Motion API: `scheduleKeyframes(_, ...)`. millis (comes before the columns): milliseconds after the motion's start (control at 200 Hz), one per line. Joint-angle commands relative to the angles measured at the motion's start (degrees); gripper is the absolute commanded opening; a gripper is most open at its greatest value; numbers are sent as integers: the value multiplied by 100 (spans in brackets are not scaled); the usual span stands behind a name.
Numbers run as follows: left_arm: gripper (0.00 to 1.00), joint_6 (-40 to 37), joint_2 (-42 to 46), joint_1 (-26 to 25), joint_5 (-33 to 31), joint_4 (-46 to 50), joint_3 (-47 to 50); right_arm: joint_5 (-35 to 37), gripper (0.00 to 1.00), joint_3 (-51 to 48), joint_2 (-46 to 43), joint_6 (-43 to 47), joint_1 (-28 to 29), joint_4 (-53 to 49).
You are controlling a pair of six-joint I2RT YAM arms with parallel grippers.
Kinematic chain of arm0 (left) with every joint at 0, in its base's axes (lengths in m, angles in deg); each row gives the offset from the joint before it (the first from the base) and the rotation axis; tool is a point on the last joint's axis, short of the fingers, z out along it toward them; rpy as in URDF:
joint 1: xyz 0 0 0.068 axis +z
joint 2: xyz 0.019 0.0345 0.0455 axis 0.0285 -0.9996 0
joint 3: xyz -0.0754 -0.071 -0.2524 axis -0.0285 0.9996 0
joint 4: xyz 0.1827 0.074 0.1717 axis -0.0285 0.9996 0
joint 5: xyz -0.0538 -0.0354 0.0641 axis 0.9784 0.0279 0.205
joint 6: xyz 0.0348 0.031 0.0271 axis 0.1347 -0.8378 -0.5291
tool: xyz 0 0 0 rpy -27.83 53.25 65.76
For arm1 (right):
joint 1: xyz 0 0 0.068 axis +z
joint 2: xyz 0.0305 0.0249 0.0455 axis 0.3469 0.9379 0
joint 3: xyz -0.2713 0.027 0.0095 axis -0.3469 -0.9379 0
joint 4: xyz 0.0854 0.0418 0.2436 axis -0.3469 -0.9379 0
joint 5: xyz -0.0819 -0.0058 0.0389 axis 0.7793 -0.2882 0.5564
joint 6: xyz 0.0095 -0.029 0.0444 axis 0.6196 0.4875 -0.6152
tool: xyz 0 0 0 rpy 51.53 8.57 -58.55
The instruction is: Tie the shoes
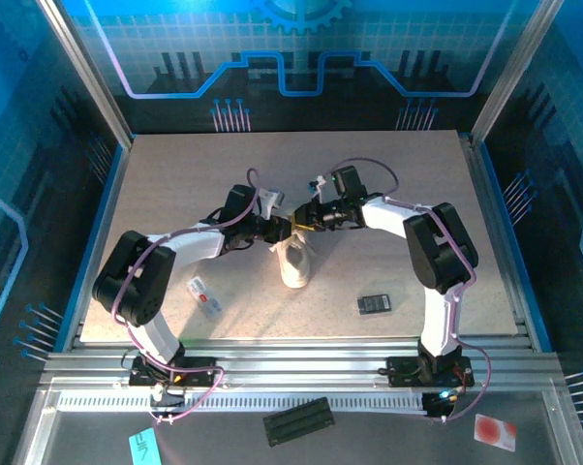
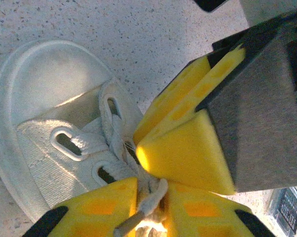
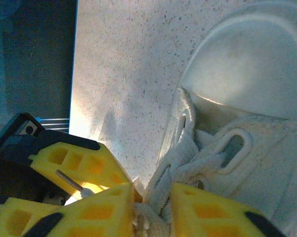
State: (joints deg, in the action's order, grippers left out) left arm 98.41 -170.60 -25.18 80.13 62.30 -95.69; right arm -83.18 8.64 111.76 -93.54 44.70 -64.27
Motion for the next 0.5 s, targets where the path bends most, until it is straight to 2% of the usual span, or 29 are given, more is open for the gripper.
scheduleKeyframes(0, 17, 50, -48, -68, 114, -38, 73, 9, 12, 73, 48, 69, 85, -99)
scheduleKeyframes(35, 15, 59, -58, -66, 110, -12, 57, 53, 5, 85, 29, 96, 91, -115)
scheduleKeyframes(100, 11, 75, -53, -71, 92, 40, 47, 183, 0, 143, -46, 244, 82, -247)
scheduleKeyframes(325, 6, 138, -26, -66, -100, 273, 0, 438, 0, 582, -259, 884, -71, -1029)
scheduleKeyframes(495, 4, 173, -37, -66, -206, 323, 0, 423, 0, 591, -327, 994, -209, -1182)
